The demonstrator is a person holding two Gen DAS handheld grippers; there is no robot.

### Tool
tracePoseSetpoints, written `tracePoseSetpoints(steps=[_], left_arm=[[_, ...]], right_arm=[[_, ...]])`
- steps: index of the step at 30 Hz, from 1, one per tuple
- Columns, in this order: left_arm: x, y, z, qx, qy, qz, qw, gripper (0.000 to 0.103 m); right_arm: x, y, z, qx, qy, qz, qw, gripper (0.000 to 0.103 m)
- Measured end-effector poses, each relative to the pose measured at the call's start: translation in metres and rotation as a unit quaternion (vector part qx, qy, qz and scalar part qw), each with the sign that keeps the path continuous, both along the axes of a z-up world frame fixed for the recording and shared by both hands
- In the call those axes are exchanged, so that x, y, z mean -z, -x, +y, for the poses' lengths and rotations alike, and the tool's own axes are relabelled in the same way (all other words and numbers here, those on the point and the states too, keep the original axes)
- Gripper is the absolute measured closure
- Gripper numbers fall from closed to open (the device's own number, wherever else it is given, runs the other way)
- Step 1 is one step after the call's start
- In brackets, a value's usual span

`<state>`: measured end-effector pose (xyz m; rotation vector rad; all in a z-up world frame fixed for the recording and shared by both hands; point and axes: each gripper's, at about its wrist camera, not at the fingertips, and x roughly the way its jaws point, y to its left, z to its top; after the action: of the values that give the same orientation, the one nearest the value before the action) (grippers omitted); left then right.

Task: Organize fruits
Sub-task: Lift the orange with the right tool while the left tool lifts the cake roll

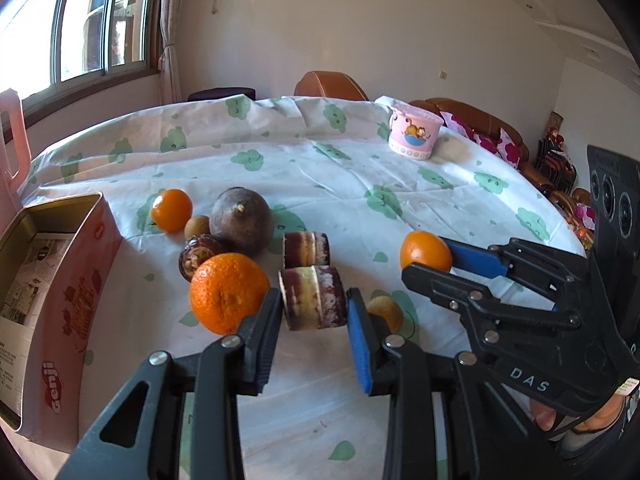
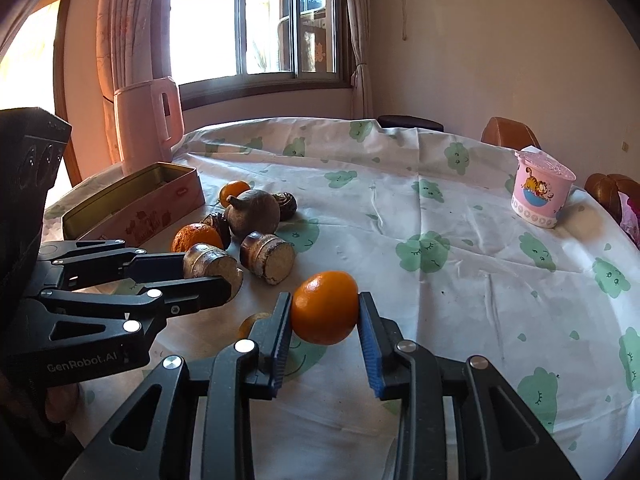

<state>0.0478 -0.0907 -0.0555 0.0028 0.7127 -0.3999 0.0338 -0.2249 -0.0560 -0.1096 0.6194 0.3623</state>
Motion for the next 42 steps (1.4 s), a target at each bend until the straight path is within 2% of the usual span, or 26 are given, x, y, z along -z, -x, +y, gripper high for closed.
tracePoseSetpoints(steps=[18,42], left_arm=[[-0.008,0.013,0.007,-0.023,0.012,-0.046,0.9986,0.069],[-0.017,0.026,0.014,-0.039,0.024,-0.096,0.9943,0.069]], right_arm=[[-0.006,0.016,0.001,0.001,0.002,-0.055,0.998,0.069],[-0.010,0.028,0.001,0.005,0.000,-0.099,0.995,0.069]])
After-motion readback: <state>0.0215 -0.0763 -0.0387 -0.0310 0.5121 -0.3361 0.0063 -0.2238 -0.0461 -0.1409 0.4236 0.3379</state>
